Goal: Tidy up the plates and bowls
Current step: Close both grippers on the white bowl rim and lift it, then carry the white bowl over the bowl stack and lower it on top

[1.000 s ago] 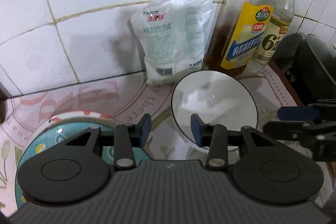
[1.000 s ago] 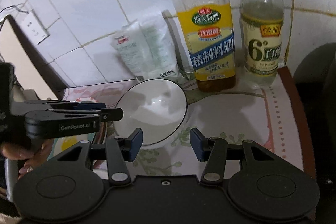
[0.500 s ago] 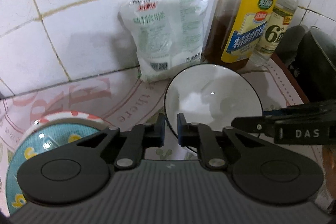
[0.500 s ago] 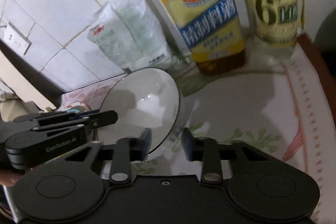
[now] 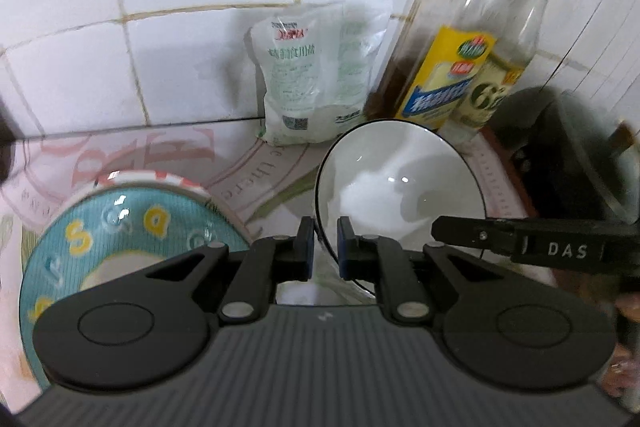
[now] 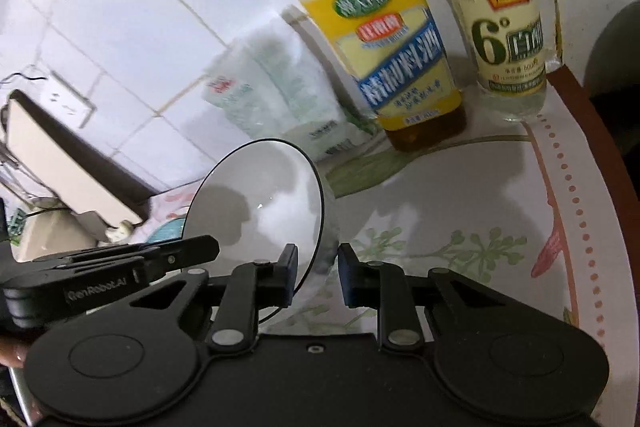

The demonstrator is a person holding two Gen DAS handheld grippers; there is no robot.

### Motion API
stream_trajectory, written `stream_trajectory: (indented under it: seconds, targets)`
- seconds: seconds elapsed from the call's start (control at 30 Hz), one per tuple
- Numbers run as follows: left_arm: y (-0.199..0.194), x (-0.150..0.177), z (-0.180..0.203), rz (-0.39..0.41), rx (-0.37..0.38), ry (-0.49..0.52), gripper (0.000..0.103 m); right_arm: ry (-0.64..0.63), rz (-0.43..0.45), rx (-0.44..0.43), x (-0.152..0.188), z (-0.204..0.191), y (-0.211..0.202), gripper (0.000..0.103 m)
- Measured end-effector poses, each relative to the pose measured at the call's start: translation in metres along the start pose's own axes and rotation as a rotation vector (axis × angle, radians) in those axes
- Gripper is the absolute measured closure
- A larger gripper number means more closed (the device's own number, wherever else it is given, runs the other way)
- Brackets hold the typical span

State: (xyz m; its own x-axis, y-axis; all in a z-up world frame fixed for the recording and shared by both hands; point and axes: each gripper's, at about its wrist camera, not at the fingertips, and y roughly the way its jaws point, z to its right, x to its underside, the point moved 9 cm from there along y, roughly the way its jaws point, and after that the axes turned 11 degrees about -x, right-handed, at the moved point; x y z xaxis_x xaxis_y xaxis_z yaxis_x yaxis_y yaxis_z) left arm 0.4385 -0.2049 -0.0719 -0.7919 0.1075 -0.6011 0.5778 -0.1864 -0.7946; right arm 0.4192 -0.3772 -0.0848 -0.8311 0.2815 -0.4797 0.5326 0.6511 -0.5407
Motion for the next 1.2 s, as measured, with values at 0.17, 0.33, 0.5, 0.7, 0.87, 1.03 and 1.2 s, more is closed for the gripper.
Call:
stream_trajectory:
  seconds: [0.17, 0.33, 0.5, 0.7, 0.87, 1.03, 1.2]
  targets:
    - [-0.042, 0.015, -0.004, 0.032, 0.018, -0.005, 0.093, -0.038, 0.008, -0.021, 0.01, -0.031, -0.024, 0.077]
    - [-0.075, 0.029, -0.012, 0.056, 0.025, -0.006, 0.092, -0.061, 0.006, -0.019, 0.025, -0.057, -0.042, 0.077]
    - [-0.103, 0.045, -0.02, 0.075, 0.043, -0.019, 0.092, -0.074, 0.006, -0.025, 0.04, -0.079, -0.061, 0.077]
    - [-0.128, 0.065, -0.017, 0.098, 0.046, -0.008, 0.092, -0.079, 0.003, -0.024, 0.064, -0.093, -0.076, 0.077]
    - [-0.136, 0.081, -0.017, 0.09, 0.054, -0.015, 0.092, -0.108, -0.024, -0.002, 0.078, -0.1, -0.08, 0.077]
    - [-0.134, 0.094, -0.015, 0.087, 0.05, -0.009, 0.092, -0.138, -0.043, 0.031, 0.088, -0.103, -0.082, 0.077]
    - [-0.124, 0.099, -0.014, 0.072, 0.058, -0.013, 0.092, -0.118, -0.061, 0.047, 0.094, -0.091, -0.077, 0.077]
